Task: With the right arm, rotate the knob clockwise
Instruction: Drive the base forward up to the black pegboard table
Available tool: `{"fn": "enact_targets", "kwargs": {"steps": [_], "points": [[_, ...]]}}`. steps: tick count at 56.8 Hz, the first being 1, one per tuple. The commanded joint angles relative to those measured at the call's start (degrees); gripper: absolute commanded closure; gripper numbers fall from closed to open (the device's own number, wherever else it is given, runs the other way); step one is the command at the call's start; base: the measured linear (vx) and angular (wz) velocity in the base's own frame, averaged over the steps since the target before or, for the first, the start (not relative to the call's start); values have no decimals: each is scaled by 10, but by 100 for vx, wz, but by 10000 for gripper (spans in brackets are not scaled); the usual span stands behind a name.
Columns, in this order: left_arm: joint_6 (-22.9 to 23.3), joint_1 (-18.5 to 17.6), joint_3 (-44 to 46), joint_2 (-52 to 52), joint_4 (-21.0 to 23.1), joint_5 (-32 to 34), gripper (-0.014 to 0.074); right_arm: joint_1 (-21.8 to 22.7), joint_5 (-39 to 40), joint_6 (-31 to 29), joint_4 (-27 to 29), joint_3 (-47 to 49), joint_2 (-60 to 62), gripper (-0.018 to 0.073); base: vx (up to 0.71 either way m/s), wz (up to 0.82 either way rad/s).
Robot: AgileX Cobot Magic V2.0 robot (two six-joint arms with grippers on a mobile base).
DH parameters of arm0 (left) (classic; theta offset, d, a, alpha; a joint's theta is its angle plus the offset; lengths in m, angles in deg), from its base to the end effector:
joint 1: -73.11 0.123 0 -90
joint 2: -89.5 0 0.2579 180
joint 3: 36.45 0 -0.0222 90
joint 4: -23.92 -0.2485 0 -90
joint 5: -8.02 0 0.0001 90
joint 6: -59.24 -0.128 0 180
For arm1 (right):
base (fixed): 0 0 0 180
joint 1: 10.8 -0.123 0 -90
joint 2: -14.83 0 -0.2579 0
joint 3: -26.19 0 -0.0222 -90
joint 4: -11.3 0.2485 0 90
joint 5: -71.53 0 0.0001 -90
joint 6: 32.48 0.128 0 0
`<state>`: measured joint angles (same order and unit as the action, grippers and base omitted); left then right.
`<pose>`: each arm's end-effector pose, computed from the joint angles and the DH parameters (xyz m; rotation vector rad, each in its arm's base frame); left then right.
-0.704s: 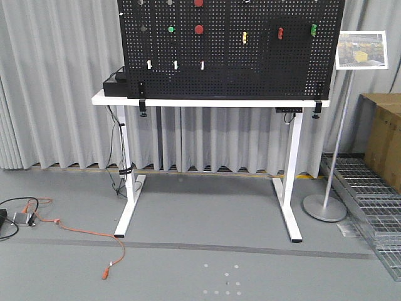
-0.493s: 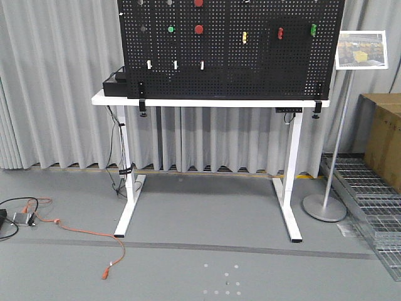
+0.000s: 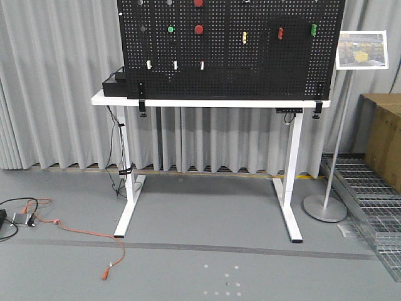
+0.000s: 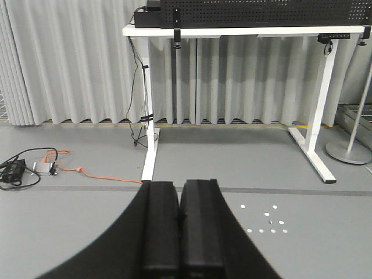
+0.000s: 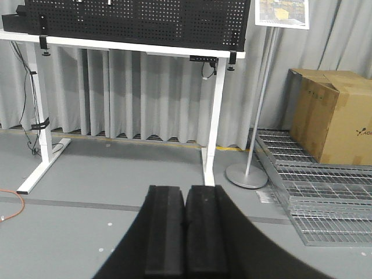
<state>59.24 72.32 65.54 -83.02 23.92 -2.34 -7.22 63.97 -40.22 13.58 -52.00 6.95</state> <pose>0.1176 -0.0016 0.1851 0.0115 1.6729 -0.0104 0.1185 -0.0067 0.1893 -0.0311 1.6350 -0.1170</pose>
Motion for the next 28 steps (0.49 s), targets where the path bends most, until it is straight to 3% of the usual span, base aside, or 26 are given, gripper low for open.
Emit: {"fn": "enact_targets", "kwargs": {"steps": [1, 28], "points": [[0, -2, -15, -5, 4, 46, 603, -1, 51, -6, -3, -6, 4, 568, 4, 1], [0, -2, -15, -5, 4, 46, 603, -1, 51, -6, -3, -6, 4, 568, 12, -1]]}}
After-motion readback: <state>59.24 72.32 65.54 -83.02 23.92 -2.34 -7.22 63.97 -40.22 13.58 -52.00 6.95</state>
